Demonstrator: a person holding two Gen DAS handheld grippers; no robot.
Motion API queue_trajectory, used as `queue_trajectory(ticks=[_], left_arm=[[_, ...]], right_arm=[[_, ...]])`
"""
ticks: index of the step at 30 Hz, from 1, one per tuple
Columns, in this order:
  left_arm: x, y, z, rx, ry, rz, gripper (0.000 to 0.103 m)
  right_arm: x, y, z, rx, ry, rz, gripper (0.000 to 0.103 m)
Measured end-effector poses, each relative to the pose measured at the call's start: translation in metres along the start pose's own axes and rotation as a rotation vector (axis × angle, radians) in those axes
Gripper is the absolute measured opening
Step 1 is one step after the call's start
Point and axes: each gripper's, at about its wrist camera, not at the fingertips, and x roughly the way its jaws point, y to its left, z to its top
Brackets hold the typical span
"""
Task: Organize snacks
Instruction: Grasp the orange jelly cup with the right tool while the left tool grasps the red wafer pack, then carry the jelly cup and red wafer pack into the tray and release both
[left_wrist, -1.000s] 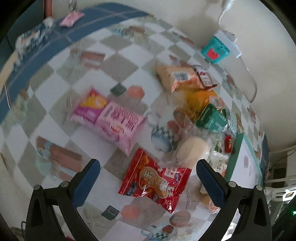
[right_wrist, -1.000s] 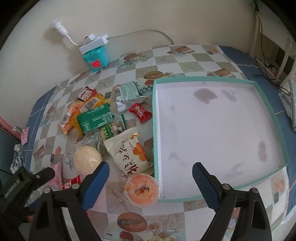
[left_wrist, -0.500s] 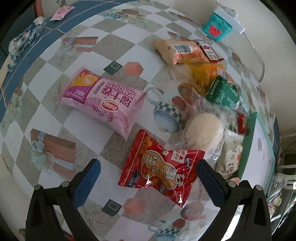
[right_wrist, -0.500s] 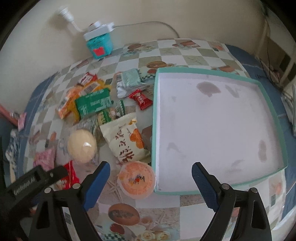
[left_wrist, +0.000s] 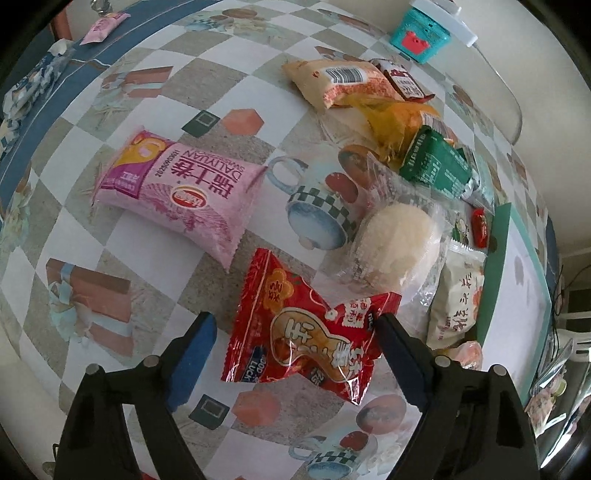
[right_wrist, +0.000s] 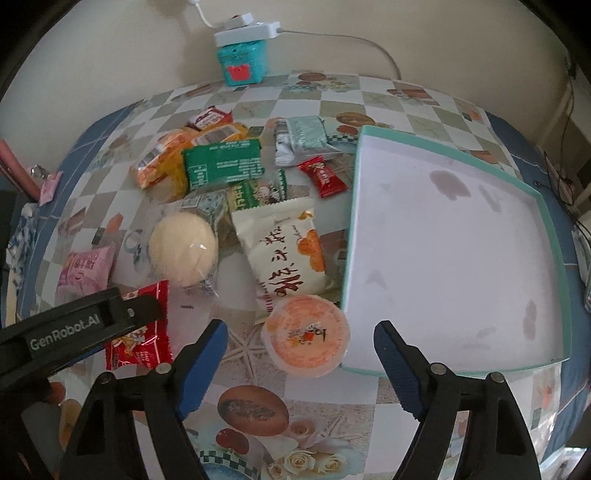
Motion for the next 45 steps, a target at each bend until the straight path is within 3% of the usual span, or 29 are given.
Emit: queue_trajectory(ticks=[4,8,17,33,45], left_arm=[[0.001,-0.005,-0.002,0.012,0.003,-0.009,0.081],[0.004,-0.013,-0.004,0.021,0.019,-0.017,0.074],[0.004,-0.012,-0.006,0.019,0.011,-0.013,0.07],[-0.032,0.022,-0.002,0.014,-0.001,-0.026,0.061],[-0.057,0.048,-0.004,-0.032,-0.053,-0.044,0.056]], right_arm=[[0.006,0.004,-0.002,-0.019,0.019,-0.011,0.082],[0.01,0.004,-0.003,-0.014,0.032,-0.004,0.07],[0.011,-0.003,-0.003,0.006,0.037,0.021,0.053],[-0.001,-0.007,0.0,0.034,-0.008,0.065,0.052],[-0.002,-0.007,0.001,0.036,-0.013,0.081,0.051]])
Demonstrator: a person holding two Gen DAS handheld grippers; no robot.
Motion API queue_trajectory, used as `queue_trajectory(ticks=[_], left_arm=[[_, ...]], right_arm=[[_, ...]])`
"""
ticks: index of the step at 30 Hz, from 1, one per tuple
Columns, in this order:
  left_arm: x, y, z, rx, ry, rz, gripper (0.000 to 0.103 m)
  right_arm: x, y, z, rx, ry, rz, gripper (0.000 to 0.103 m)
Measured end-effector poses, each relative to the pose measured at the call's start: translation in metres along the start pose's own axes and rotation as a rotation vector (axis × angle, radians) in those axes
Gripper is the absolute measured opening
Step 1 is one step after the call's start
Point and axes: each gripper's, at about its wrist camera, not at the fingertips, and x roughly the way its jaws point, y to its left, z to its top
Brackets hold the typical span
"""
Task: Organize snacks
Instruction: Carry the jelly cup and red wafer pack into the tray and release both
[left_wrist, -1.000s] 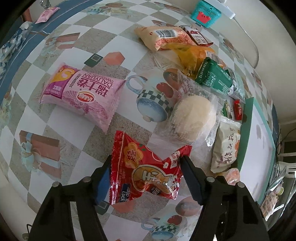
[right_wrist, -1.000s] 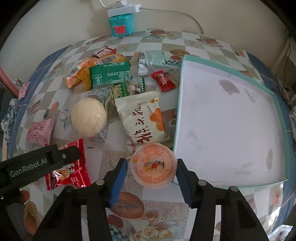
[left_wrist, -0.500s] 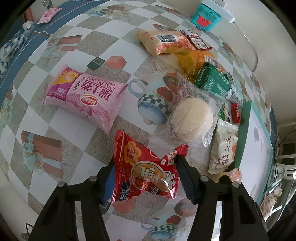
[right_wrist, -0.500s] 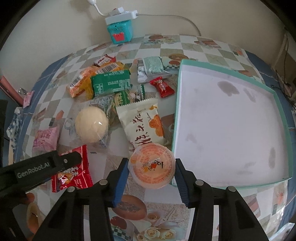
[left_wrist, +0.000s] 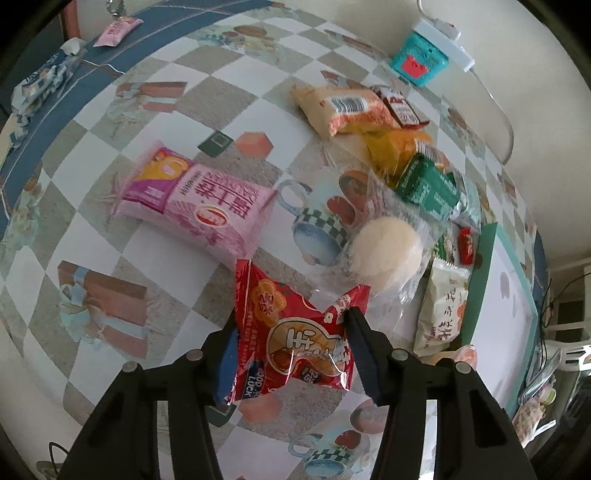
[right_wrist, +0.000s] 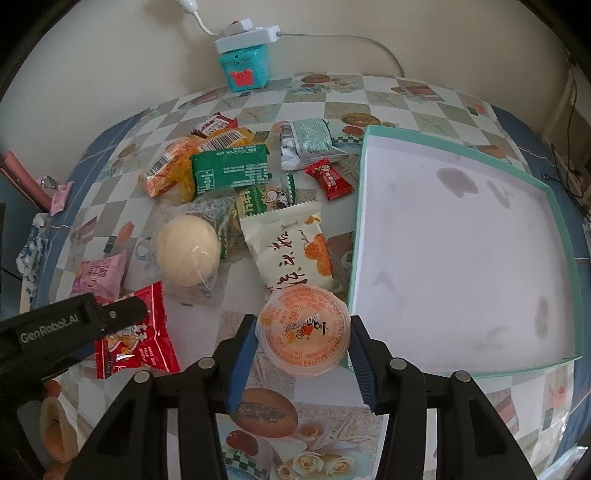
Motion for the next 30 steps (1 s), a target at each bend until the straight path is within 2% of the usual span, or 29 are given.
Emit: queue_trajectory(ticks=[12,18,25,30], left_arm=[[-0.031,0.005,-0.003,-0.009,-0.072,-0.034,0.055],[-0.041,0.0,-0.006,0.008,-0.085,-0.038,0.055],[-0.047,-0.026,-0.002,0.057,-0.095,-0.031,0.054],[-0.056,-0.066,0.0,0.137,-0.115,-0.025,0.054]], right_arm=[[-0.018,0.006,0.003,0.005,-0.05,0.057,0.051],[-0.028,-0.006,0.009,0.038,-0.091,0.045,0.051],[-0.041,-0.048,0.023,0.155,-0.145,-0.012,0.051],[-0.045,-0.093,0.03,0.261,-0.166,-0.088,0.051]])
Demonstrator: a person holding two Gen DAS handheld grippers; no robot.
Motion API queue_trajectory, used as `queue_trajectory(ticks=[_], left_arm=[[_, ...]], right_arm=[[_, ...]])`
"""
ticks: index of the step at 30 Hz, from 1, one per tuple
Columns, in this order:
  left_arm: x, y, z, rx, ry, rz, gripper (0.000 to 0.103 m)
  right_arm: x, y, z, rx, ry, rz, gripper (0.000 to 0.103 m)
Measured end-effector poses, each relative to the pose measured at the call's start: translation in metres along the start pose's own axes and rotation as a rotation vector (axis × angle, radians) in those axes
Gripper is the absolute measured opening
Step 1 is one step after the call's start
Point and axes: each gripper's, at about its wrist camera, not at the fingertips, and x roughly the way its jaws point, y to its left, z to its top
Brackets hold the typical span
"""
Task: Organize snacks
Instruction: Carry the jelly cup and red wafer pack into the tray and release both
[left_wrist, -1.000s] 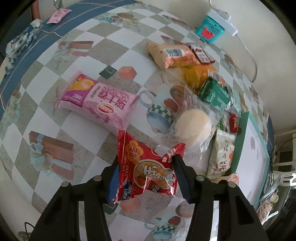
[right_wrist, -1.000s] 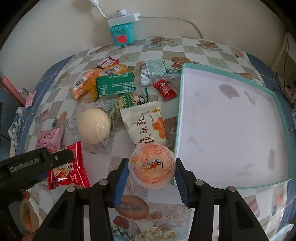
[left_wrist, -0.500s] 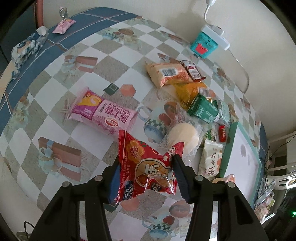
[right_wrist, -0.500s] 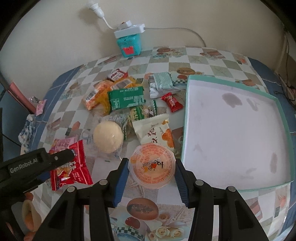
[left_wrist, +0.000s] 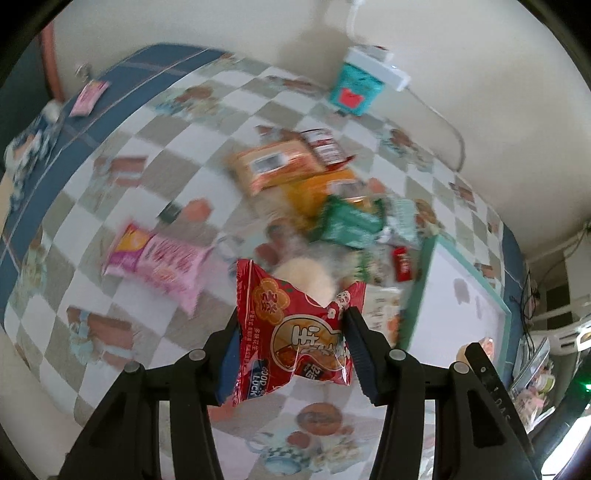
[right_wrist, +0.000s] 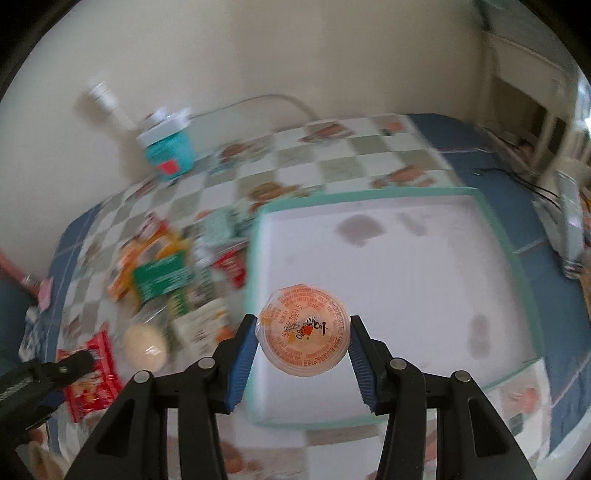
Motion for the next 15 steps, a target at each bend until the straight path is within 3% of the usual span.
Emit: queue_trajectory(ticks=[5,9,15], left_arm=[[0.012,-0.047,0.006,0.078,0.025,-0.005,0.046],[0.026,-0.087,0.006,0.15,0.051,-0.036,0.046],[0.049,-0.135,0.002,0.224,0.101,-0.079,0.045]], right_arm=[[0.005,-0.042,0.009,0.088,-0.008,-0.079,0.051],[0.009,-0.074,0.014,0.153,-0.011,-0.145,0.051],[0.023,-0.105,0.015,0.225,0.021,-0.164,0.051]])
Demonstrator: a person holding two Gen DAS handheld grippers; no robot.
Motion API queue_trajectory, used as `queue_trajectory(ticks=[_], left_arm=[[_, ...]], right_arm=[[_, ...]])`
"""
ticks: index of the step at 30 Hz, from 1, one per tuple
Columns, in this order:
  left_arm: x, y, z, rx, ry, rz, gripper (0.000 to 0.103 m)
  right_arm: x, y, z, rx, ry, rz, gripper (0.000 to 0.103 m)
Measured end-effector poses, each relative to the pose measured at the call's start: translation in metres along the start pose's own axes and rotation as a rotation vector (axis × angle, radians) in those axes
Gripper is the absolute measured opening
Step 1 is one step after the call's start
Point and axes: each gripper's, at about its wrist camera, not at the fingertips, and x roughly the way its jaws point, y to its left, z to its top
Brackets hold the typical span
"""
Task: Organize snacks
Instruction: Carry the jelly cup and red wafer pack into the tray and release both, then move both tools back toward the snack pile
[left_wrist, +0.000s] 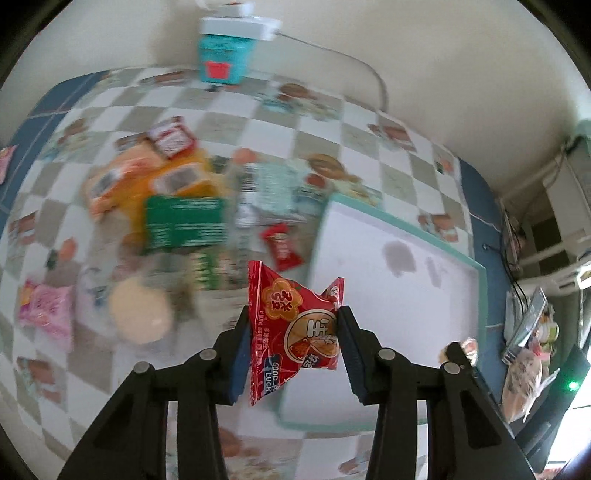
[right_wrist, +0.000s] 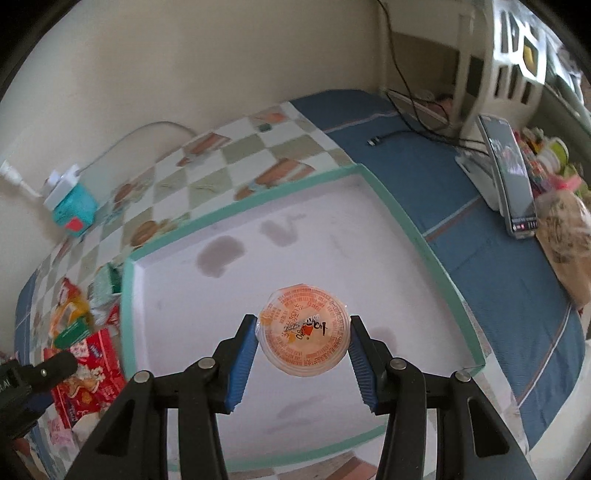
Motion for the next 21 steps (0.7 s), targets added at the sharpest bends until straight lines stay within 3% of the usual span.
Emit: queue_trajectory(ticks=[6,16,17,21], left_arm=[[0.017,-0.049,0.008,0.088,-0.003,-0.05,0.045],[0.043,-0.086,0.014,0.158,-0.028,-0.152,0.046],[0.044,-0.086,0.014,0.157,-0.025,-0.164,0.048],[0.035,-0.082,0.015,0.161,-0.062,-0.146,0.07]], right_arm=[[0.016,-0.018,0.004,0.044,0.019,-0.026,0.051],[0.029,-0.038,0.009,0.087,0.013,-0.07,0.054],[0.029,-0.038,0.01,0.085,0.012,-0.068,0.056],[0.025,-0.037,0.01,0.078,0.003,-0.078,0.066]])
